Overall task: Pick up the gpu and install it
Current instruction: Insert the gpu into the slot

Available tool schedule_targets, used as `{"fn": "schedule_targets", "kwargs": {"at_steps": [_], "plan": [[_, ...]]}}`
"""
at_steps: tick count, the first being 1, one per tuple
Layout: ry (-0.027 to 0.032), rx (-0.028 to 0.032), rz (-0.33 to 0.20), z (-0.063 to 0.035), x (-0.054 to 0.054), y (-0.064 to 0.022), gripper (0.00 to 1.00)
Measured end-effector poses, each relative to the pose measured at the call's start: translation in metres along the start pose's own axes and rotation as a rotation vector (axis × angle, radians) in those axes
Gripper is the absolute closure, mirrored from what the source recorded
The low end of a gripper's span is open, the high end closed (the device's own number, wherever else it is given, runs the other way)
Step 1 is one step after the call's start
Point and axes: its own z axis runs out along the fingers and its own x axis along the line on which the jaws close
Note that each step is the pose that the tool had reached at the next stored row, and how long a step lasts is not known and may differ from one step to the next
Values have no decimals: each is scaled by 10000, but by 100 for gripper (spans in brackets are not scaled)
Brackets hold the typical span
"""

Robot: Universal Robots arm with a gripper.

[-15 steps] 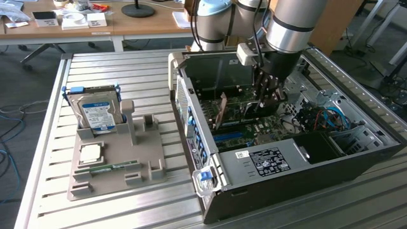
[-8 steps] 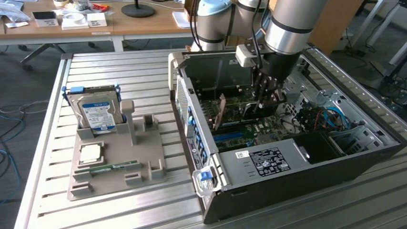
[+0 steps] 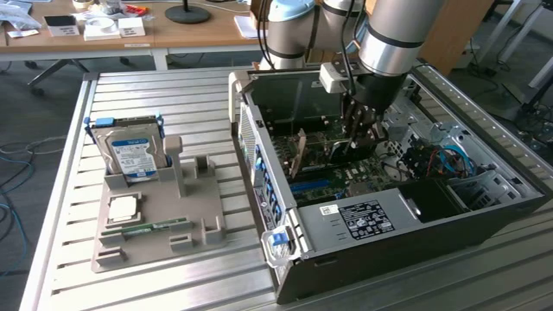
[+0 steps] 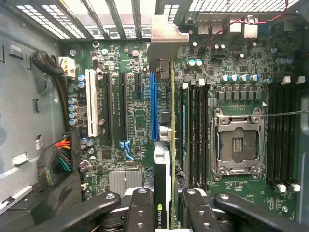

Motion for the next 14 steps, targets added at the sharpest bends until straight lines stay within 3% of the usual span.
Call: {"fn": "schedule_targets", "kwargs": {"at_steps": [14], "plan": [[-1,2,-1,30,32,88,73]]}}
